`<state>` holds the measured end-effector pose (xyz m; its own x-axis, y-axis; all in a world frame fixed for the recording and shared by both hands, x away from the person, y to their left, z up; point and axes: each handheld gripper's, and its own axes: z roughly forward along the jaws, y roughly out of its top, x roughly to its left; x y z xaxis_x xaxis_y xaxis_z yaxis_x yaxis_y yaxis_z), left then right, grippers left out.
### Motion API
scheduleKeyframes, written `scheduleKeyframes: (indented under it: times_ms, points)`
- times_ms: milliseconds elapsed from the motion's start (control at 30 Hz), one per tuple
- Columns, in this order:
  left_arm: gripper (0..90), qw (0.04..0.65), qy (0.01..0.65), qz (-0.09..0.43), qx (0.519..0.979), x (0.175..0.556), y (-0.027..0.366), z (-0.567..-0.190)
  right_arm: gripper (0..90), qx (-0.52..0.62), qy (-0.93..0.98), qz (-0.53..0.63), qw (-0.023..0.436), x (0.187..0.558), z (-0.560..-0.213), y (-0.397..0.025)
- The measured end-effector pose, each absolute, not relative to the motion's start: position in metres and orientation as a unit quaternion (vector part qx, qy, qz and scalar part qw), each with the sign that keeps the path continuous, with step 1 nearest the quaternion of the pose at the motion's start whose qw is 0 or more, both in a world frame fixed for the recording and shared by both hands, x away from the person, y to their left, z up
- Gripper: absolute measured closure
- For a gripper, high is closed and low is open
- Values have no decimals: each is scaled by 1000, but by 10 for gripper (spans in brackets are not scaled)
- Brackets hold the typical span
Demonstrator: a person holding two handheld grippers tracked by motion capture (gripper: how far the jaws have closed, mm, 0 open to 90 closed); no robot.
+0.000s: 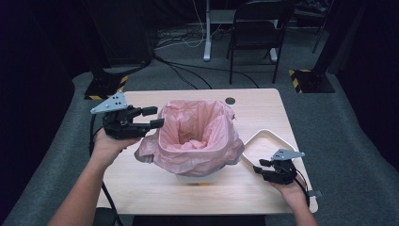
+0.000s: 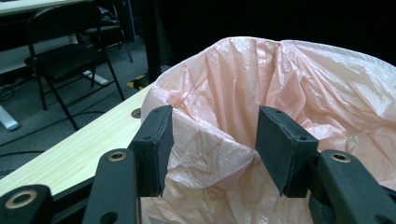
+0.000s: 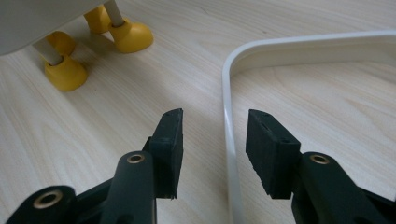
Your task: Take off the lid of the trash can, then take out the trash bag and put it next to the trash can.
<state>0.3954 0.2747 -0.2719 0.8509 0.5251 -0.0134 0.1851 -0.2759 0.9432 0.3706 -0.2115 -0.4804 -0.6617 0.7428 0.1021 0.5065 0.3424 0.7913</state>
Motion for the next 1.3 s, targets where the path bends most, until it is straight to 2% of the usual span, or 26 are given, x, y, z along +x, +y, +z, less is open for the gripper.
scheduleKeyframes:
  times_ms: [367,867,1300]
  points:
    - [448,558,234,151,782,401,275,-272,543,378,805,433,148,368,-470,-209]
    - [445,547,251,157,783,416,270,-269,523,370,789,466,156,356,-433,-213]
    - [447,535,253,150,792,430,257,-268,522,340,795,477,159,347,-412,-199]
